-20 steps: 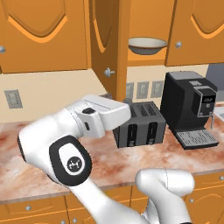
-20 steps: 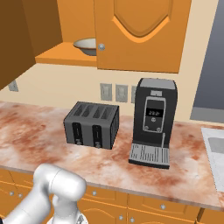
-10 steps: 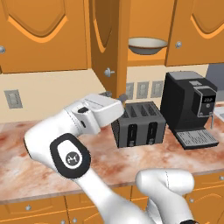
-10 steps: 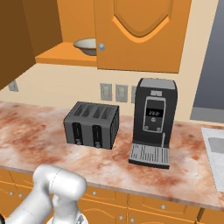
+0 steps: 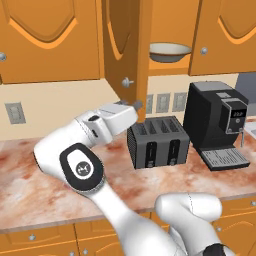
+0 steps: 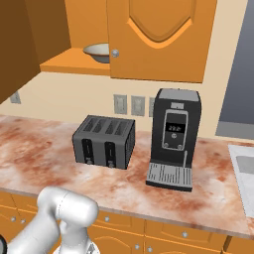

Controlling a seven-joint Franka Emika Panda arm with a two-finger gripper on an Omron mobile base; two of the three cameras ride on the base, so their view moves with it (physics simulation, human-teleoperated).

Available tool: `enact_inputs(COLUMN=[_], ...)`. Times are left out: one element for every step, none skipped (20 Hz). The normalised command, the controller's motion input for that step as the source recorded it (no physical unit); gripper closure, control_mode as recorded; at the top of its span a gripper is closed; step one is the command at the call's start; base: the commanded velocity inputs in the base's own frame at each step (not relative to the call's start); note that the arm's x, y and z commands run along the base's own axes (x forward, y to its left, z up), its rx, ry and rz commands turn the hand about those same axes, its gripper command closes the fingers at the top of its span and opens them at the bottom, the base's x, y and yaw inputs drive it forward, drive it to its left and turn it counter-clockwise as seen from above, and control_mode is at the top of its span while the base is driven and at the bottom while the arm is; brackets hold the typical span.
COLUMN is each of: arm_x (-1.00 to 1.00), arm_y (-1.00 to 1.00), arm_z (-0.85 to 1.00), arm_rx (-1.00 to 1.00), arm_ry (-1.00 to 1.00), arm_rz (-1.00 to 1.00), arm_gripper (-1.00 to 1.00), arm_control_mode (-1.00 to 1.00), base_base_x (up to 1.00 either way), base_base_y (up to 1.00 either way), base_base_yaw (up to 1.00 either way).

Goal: Pick the mug and place it in the sink. Pick the bowl and place it in the open cabinet and then close the cabinet.

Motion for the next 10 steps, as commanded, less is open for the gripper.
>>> enact_inputs(arm_x=[0.20,0.17,0.11,0.11,0.07,0.06,0.05,0.15,0.22,0.31], arm_y=[-0.33,-0.47,-0.61,-0.66,-0.74,-0.77,-0.78,-0.70,-0.69,-0.63], arm_z=[0.00,0.00,0.00,0.00,0.00,0.00,0.00,0.00,0.00,0.00], arm_rx=[0.00,0.00,0.00,0.00,0.00,0.00,0.00,0.00,0.00,0.00], arm_ry=[0.08,0.07,0.06,0.05,0.04,0.03,0.02,0.03,0.03,0.01], arm_rz=[-0.01,0.00,0.00,0.00,0.00,0.00,0.00,0.00,0.00,0.00], arm_gripper=[-1.00,-1.00,-1.00,-1.00,-1.00,-1.00,-1.00,-1.00,-1.00,-1.00], arm_control_mode=[-1.00,-1.00,-1.00,-1.00,-1.00,-1.00,-1.00,-1.00,-1.00,-1.00], base_base_x=[0.00,0.00,0.00,0.00,0.00,0.00,0.00,0.00,0.00,0.00], base_base_y=[0.00,0.00,0.00,0.00,0.00,0.00,0.00,0.00,0.00,0.00], base_base_yaw=[0.00,0.00,0.00,0.00,0.00,0.00,0.00,0.00,0.00,0.00])
